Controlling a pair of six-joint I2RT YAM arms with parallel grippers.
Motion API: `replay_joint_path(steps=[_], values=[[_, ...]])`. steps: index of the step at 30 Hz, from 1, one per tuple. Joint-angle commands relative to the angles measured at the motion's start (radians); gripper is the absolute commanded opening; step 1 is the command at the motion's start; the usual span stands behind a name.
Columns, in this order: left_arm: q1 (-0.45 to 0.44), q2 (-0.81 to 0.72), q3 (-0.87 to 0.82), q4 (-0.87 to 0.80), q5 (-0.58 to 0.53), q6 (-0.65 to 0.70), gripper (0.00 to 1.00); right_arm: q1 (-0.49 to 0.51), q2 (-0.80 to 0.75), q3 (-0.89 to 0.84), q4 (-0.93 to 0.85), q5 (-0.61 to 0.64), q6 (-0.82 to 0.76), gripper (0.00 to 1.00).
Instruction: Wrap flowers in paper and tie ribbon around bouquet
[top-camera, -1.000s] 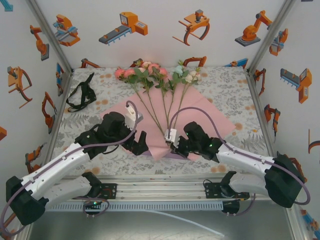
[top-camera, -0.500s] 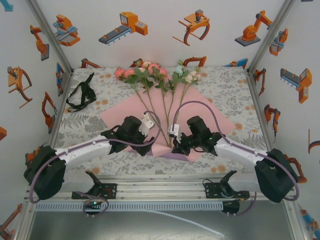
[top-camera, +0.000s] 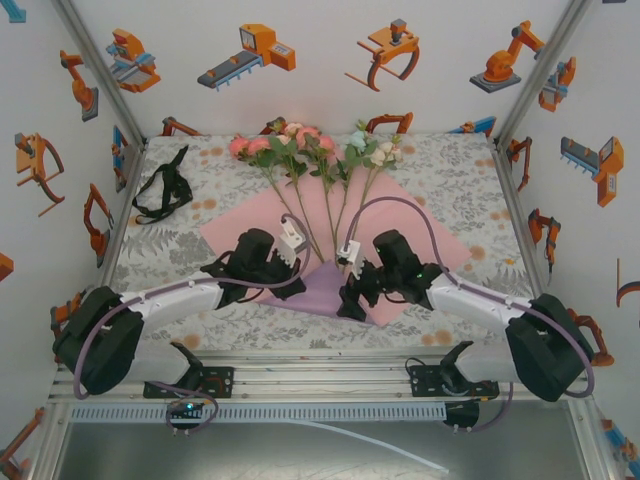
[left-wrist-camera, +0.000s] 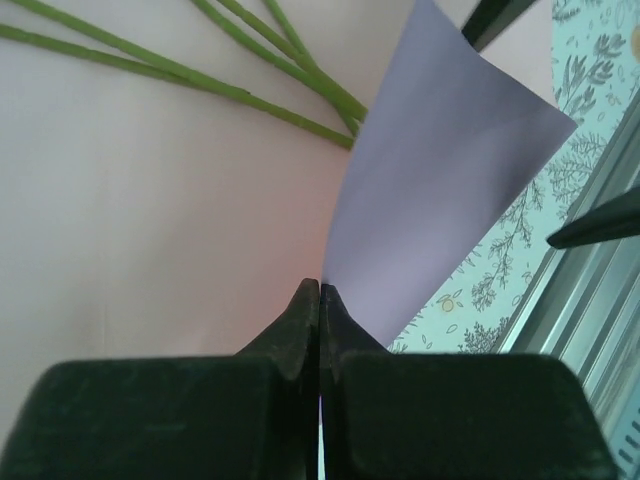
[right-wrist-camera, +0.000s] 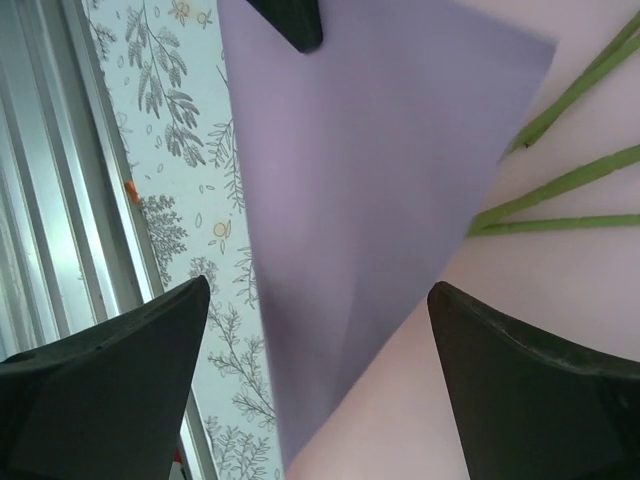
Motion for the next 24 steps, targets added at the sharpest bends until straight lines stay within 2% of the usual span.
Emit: replay_joint_path(steps=[1, 5, 9, 12, 16, 19, 21, 22, 24], values=[[0.020, -0.020, -0.017, 0.092, 0.033, -0.072, 0.00, -0.004, -0.057, -0.068, 0.106, 0.086, 0.120, 0.79], [0.042, -0.008, -0.037, 0.125, -0.030, -0.114, 0.00, -0.005, -0.058, -0.074, 0.145, 0.161, 0.161, 0.54], [0.055, 0.011, -0.069, 0.177, -0.109, -0.171, 0.00, -0.023, -0.006, -0.024, 0.090, 0.200, 0.170, 0.27], [0.055, 0.032, -0.076, 0.208, -0.107, -0.200, 0.00, -0.048, 0.034, 0.014, 0.050, 0.238, 0.177, 0.11], [0.056, 0.039, -0.089, 0.224, -0.180, -0.231, 0.00, -0.065, 0.081, 0.050, 0.045, 0.251, 0.167, 0.03], [0.055, 0.033, -0.096, 0.238, -0.201, -0.243, 0.00, -0.072, 0.124, 0.091, 0.031, 0.303, 0.164, 0.03], [0.055, 0.032, -0.094, 0.238, -0.201, -0.245, 0.00, -0.080, 0.147, 0.111, 0.020, 0.286, 0.153, 0.03], [0.055, 0.031, -0.090, 0.233, -0.201, -0.247, 0.03, -0.082, 0.158, 0.115, 0.022, 0.271, 0.150, 0.03], [0.055, 0.028, -0.087, 0.230, -0.201, -0.248, 0.21, -0.085, 0.174, 0.126, 0.015, 0.258, 0.145, 0.02]])
